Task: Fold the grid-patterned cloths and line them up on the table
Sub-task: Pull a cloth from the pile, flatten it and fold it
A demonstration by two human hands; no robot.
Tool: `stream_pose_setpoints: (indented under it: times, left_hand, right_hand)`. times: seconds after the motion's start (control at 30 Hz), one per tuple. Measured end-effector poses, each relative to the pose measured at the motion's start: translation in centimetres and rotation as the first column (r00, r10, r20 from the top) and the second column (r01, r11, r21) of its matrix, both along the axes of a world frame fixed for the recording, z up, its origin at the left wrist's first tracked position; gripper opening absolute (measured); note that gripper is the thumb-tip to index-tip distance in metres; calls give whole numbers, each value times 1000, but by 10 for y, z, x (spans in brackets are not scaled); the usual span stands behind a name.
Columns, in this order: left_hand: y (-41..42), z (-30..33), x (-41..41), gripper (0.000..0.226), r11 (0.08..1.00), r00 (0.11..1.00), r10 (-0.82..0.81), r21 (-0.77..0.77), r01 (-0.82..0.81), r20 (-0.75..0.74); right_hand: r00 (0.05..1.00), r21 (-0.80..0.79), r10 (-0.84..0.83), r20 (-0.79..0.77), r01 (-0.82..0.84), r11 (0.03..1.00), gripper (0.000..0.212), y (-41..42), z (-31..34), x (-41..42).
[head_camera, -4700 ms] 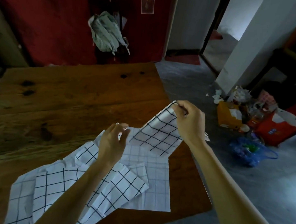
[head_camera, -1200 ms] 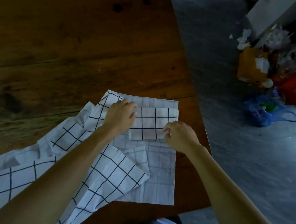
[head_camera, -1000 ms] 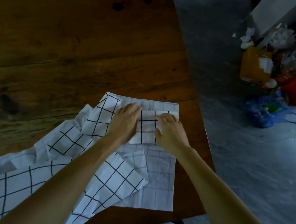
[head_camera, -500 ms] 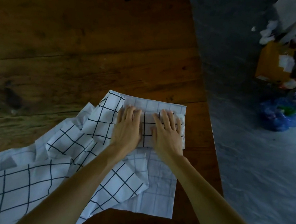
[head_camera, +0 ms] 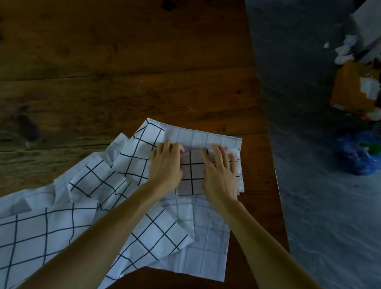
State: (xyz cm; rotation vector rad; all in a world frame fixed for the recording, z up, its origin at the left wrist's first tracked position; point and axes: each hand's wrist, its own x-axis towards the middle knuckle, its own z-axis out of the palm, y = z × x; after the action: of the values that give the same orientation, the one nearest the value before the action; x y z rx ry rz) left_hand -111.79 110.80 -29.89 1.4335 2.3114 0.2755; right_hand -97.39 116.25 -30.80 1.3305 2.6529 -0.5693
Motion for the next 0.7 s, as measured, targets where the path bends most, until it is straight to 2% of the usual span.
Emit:
stream_pose_setpoints:
  times: [0.13, 0.27, 0.33, 0.4, 0.47, 0.53, 0.63, 0.7]
  left_hand:
    - [5, 0, -2, 39, 999, 997, -26, 25, 24, 74]
    - [10, 4, -9, 42, 992, 960, -95, 110, 68, 265]
    - [13, 16, -10, 37, 980, 942, -92, 195, 29, 323]
    - [14, 30, -14, 30, 961, 935, -56, 273, -45, 349]
    - [11, 43, -21, 27, 944, 926, -20, 312, -107, 377]
    - [3, 56, -30, 21, 930, 918, 0, 337, -146, 396]
    - [-11, 78, -36, 8, 889, 918, 10, 417, -190, 397]
    - [-21, 94, -36, 4, 856, 904, 12, 463, -230, 427]
  right_hand:
    - [999, -17, -25, -48, 24, 1000, 72, -1, -4, 0]
    - [990, 7, -25, -137, 26, 1000, 69, 7, 5, -12]
    - [984, -53, -35, -177, 26, 998, 57, 16, 16, -24]
    - [964, -168, -126, -235, 88, 982, 34, 24, 30, -34]
    - [898, -343, -297, -325, 181, 922, 20, 30, 47, -38]
    - [794, -477, -445, -415, 227, 849, 18, 32, 66, -36]
    - [699, -534, -511, -501, 215, 818, 21, 28, 95, -27]
    - [683, -522, -490, -542, 183, 833, 16, 20, 114, -24]
